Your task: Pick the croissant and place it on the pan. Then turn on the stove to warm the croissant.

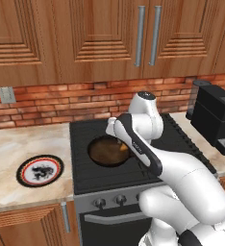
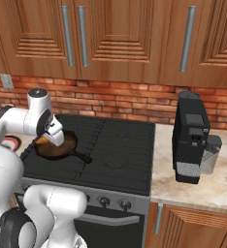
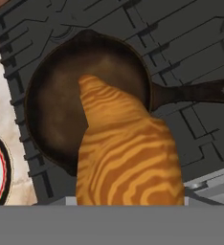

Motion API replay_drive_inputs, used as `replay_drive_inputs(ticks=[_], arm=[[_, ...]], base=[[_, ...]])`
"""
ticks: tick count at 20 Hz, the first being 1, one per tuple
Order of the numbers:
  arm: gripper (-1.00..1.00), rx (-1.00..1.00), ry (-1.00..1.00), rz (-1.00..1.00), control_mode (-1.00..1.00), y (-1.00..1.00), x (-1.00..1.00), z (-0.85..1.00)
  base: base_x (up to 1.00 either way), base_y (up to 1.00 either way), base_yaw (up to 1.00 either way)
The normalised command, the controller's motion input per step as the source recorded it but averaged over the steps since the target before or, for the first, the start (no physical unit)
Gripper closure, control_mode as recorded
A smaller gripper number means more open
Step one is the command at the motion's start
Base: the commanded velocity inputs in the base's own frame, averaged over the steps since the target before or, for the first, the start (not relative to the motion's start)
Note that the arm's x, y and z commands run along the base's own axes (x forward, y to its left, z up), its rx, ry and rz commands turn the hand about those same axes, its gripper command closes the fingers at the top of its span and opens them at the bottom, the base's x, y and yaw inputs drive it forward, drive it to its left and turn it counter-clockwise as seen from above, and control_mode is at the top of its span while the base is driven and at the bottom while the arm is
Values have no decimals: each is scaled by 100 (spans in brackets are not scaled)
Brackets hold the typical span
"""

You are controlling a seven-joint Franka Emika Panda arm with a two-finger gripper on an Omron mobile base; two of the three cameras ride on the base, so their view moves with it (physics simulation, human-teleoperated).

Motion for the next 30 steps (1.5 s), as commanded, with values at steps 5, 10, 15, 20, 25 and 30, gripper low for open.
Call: replay_drive_inputs(ticks=[5,10,15,20,25,30], arm=[[100,0,-4,0,-100,0,16,-11],[100,0,-2,0,-100,0,13,-14],[100,0,1,0,-100,0,5,-11],[100,0,4,0,-100,2,9,-6],[100,0,6,0,-100,11,14,-2],[100,0,5,0,-100,18,8,-2]], base=[[0,0,0],[0,0,0],[0,0,0],[0,0,0],[0,0,0],[0,0,0]])
